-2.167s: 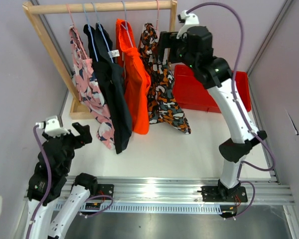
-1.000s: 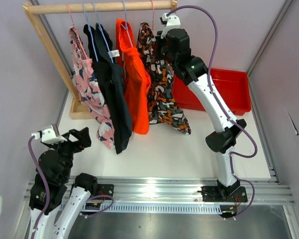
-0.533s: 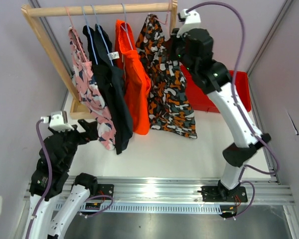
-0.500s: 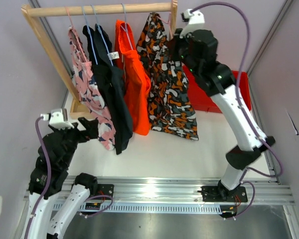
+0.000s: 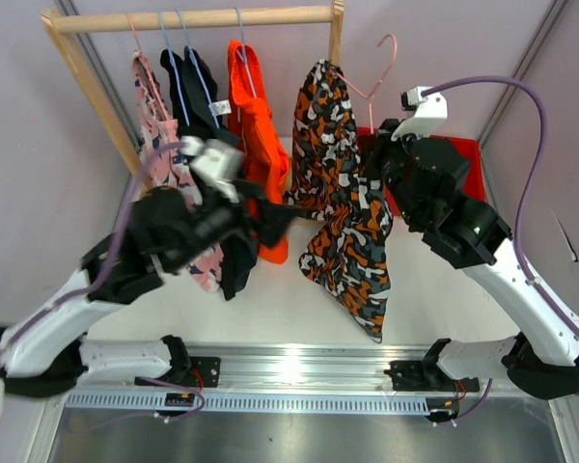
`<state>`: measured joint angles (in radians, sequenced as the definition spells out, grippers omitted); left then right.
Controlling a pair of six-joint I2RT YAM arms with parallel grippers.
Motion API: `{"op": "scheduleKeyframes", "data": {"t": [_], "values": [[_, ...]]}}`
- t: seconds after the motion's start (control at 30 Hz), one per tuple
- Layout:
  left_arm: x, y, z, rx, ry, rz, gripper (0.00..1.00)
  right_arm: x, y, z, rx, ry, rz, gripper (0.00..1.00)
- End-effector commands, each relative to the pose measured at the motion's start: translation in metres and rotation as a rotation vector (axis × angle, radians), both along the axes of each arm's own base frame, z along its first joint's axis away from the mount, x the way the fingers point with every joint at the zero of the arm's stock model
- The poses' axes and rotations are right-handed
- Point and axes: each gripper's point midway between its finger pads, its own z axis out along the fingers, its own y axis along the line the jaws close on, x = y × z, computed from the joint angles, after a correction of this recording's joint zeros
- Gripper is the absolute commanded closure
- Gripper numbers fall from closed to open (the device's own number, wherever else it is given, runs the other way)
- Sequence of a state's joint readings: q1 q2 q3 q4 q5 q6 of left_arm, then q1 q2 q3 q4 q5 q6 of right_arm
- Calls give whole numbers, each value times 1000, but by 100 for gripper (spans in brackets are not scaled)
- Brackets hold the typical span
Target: Remove the shorts from the hanger
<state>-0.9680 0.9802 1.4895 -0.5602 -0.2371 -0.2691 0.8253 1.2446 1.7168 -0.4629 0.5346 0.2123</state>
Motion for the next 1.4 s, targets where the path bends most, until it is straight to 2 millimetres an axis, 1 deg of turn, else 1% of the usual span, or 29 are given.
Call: {"op": "scheduleKeyframes", "data": {"t": [0.0, 0.03, 0.07, 0.1, 0.13, 0.17, 0.23, 0.27, 0.4, 0.47, 0.6, 0.63, 0.7, 0.73, 0.8, 0.87, 1.03, 1.1, 1.13, 1.17, 1.2, 1.23, 1.27, 1.3, 1.33, 1.37], "values": [[-3, -39, -1, 129, -54, 84, 1, -6, -34, 9, 63, -13, -190, 100], [-8, -51, -1, 126, -51, 76, 1, -8, -40, 5, 46, 0, -218, 100], [-21, -73, -9, 133, -34, 37, 1, -10, -42, 6, 45, 4, -242, 100], [-25, -81, -8, 114, -33, 41, 1, -11, -51, 5, 40, 8, -291, 100], [-32, -91, -12, 112, -28, 25, 1, -14, -55, 4, 24, 10, -306, 100], [-48, -107, -18, 118, -27, -21, 1, -14, -58, 4, 18, 10, -323, 100], [-59, -119, -20, 107, -22, -17, 1, -15, -66, 5, -4, 5, -360, 100], [-71, -128, -24, 112, -18, -45, 1, -15, -69, 5, -7, 4, -373, 100], [-90, -155, -38, 132, -4, -74, 1, -14, -73, 6, -18, -2, -400, 100], [-96, -162, -44, 132, 8, -86, 1, -13, -73, 6, -23, -1, -400, 100], [-101, -179, -55, 117, 23, -98, 1, -13, -70, 6, -16, 2, -391, 100], [-101, -182, -61, 128, 23, -96, 1, -13, -70, 5, -14, 4, -387, 100], [-99, -188, -63, 128, 10, -83, 1, -16, -68, 5, 0, 10, -372, 100], [-98, -194, -70, 143, 5, -72, 1, -17, -67, 6, 9, 10, -363, 100], [-90, -197, -72, 148, -14, -23, 1, -21, -65, 6, 21, 16, -341, 100], [-82, -201, -80, 162, -16, 16, 1, -25, -64, 4, 19, 25, -328, 100], [-60, -203, -91, 158, 1, 74, 2, -42, -64, 10, 77, 29, -265, 100], [-54, -204, -96, 168, -1, 99, 8, -47, -67, 14, 91, 28, -254, 100], [-52, -203, -95, 165, -1, 108, 16, -49, -66, 14, 96, 29, -246, 100], [-51, -204, -96, 167, -3, 112, 19, -52, -67, 15, 95, 28, -241, 100], [-50, -204, -98, 170, -4, 117, 26, -52, -67, 15, 95, 29, -238, 100], [-50, -204, -98, 169, -5, 124, 39, -53, -67, 15, 95, 29, -238, 100], [-49, -204, -97, 166, -4, 126, 47, -53, -67, 14, 94, 31, -238, 100], [-50, -203, -96, 161, -2, 126, 59, -54, -68, 14, 97, 31, -238, 100], [-51, -203, -94, 151, 2, 123, 78, -54, -68, 14, 99, 31, -238, 100], [-51, -201, -96, 159, 8, 121, 86, -53, -67, 14, 99, 30, -238, 100]]}}
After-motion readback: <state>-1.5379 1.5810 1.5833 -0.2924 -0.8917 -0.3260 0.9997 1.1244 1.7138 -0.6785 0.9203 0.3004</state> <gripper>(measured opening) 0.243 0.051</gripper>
